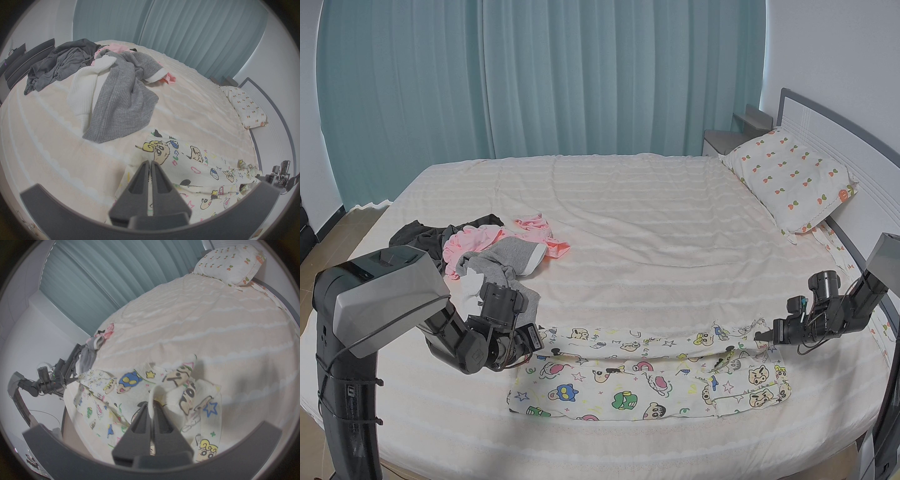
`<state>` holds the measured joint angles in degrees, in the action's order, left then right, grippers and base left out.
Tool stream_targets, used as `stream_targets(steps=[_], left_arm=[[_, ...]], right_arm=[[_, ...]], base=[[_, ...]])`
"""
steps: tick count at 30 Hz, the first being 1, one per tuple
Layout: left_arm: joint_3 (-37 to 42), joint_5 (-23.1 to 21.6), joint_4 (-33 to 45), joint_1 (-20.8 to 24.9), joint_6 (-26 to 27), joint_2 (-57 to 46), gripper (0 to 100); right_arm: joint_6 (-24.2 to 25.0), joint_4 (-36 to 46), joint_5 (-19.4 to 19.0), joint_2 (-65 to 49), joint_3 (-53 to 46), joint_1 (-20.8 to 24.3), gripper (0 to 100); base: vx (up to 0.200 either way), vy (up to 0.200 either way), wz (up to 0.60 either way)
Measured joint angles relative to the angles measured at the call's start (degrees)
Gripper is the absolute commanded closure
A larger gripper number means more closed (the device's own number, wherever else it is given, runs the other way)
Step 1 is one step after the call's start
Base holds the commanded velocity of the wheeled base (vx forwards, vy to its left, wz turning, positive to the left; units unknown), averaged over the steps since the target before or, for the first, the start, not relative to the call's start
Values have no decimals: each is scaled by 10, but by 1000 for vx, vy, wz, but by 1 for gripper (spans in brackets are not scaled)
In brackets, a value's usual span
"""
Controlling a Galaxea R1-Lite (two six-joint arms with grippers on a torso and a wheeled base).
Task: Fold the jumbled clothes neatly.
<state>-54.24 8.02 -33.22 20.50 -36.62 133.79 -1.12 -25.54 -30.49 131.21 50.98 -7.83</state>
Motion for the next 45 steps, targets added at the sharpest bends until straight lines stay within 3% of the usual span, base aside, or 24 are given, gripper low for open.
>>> stream_targets(steps=[22, 23, 24, 41, 45], left_arm=[[51, -2, -16, 7, -5, 17, 100], [52, -2, -17, 7, -5, 17, 0], [57, -3, -25, 7, -5, 17, 0], [107, -5, -76, -19, -44, -7, 0], [134, -32, -93, -45, -74, -41, 0]], right_arm=[[-35, -12, 24, 16, -61, -5, 100], [-35, -12, 24, 16, -62, -5, 100], [-35, -12, 24, 16, -64, -5, 0], [-28, -11, 28, -41, -88, -37, 0], [-2, -11, 28, -84, -98, -44, 0]], base=[[0, 0, 0], [0, 0, 0], [0, 0, 0], [0, 0, 0], [0, 0, 0]])
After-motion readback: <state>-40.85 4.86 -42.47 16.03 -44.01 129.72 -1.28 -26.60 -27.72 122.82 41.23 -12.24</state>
